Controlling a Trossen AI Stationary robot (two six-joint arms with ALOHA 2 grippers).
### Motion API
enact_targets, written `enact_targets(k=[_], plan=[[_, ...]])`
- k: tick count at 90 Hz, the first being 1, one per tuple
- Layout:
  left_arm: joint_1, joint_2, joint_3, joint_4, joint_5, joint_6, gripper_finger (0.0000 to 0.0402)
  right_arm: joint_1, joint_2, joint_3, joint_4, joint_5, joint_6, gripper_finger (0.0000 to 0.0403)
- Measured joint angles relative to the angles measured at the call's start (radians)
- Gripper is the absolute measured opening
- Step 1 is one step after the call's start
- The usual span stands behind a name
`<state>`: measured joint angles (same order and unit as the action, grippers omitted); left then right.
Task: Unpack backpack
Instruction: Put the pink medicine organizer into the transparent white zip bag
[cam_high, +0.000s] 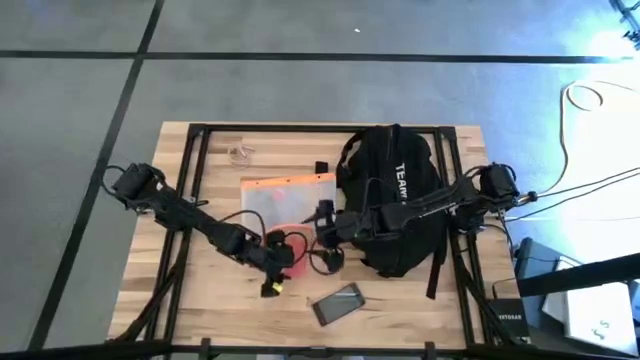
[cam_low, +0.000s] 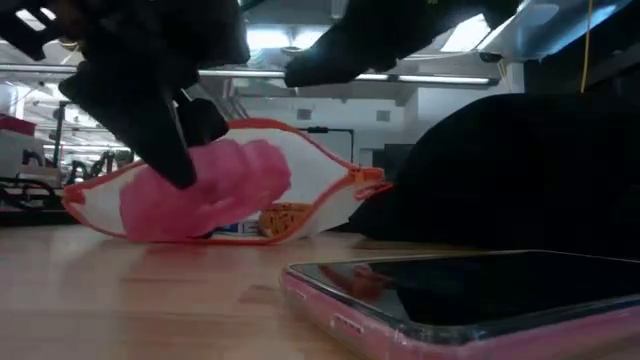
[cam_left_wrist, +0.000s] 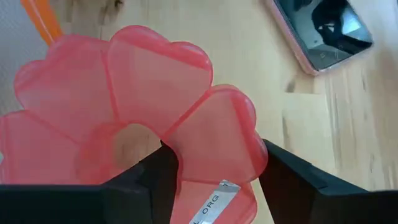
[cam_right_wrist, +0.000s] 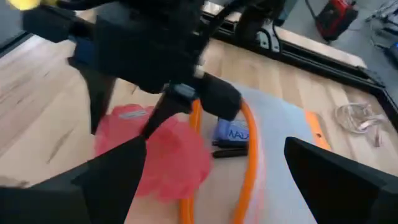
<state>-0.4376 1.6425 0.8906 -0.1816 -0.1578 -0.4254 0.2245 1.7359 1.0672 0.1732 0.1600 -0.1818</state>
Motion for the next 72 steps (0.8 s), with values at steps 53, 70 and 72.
enact_targets(k=[53, 70, 72], plan=[[0.072, 0.0, 0.001, -0.023, -0.076, 0.147, 0.0179, 0.131, 0.008, 0.0, 0.029, -0.015, 0.047, 0.0302], [0.085, 0.0, 0.002, -0.025, -0.168, 0.163, 0.0179, 0.129, 0.07, 0.0, 0.08, -0.04, 0.096, 0.0277], [0.087, 0.0, 0.002, -0.026, -0.17, 0.163, 0.0179, 0.128, 0.078, 0.0, 0.086, -0.039, 0.097, 0.0274]])
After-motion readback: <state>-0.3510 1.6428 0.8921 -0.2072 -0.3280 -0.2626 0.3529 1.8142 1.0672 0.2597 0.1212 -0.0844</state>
